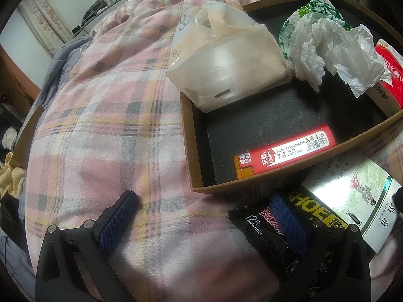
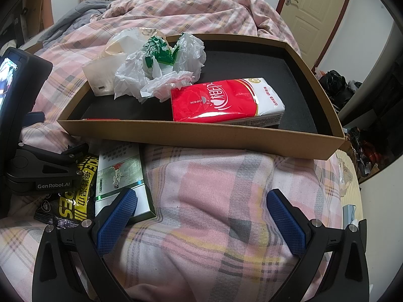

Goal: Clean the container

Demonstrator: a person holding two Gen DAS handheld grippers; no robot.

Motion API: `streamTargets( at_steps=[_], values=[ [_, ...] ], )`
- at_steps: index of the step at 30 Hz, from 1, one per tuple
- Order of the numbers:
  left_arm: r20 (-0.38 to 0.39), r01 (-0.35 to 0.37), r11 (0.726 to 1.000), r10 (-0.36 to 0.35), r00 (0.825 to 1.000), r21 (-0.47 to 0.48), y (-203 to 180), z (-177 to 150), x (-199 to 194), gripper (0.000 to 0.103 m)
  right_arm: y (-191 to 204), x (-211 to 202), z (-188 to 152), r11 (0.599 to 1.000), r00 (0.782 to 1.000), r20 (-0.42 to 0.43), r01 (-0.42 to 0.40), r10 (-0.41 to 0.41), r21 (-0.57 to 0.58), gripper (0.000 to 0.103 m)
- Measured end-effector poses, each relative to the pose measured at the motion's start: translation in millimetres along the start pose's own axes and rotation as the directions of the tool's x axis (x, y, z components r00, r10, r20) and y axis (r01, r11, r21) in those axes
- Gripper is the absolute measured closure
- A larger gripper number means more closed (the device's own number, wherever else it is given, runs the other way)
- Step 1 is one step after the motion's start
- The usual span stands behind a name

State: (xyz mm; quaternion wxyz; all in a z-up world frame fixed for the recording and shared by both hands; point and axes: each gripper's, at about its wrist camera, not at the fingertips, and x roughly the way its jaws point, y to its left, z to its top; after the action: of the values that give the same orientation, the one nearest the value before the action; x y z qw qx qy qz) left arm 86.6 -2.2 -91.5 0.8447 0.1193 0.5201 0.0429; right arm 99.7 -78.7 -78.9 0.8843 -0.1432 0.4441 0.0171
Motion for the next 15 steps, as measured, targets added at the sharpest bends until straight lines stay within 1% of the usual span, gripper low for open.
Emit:
streamTargets(
  at_steps=[15],
  values=[
    [-0.001,-0.002,1.0,0.002,1.0,0.001,-0.5,0.2,-0.1,0.0,-0.5,-0.3,-1.2,1.0,1.0,0.003,0.004,-0.004,-0.004,0.001]
  ],
)
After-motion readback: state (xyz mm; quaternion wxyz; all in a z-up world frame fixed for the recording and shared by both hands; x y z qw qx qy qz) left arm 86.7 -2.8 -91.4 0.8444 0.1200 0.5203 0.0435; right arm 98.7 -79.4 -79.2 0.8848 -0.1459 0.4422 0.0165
